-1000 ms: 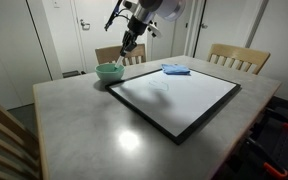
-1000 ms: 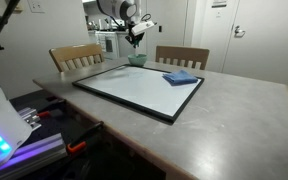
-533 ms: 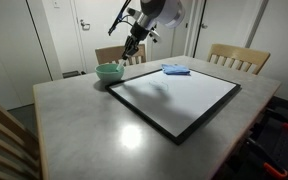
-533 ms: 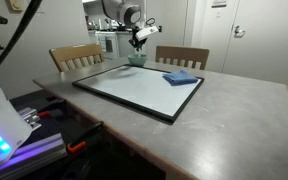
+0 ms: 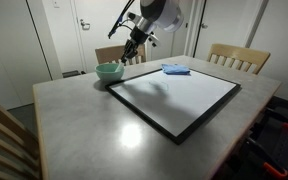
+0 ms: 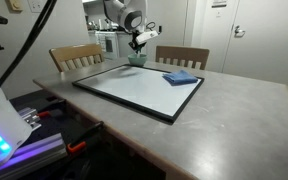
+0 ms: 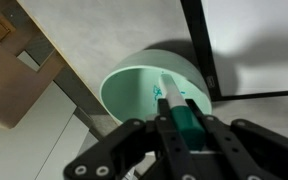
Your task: Take the marker out of the bowl and use it to write on the board
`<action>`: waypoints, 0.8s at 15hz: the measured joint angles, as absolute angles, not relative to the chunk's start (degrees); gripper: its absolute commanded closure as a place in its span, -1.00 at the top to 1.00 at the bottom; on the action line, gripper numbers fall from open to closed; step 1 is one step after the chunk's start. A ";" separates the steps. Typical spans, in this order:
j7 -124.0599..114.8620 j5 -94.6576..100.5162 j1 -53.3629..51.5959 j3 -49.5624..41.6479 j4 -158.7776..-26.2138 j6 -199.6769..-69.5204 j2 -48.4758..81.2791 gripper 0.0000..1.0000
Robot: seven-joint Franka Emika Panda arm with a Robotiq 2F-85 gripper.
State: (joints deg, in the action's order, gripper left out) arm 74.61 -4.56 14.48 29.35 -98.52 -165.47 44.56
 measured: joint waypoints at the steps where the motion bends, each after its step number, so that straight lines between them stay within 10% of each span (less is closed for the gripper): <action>1: 74.61 -4.56 14.63 29.51 -98.51 -165.47 44.58 0.06; 7: 74.61 -4.48 14.83 30.47 -98.33 -165.46 44.34 0.91; 12: 72.70 -5.73 14.81 33.02 -98.45 -158.66 40.62 1.00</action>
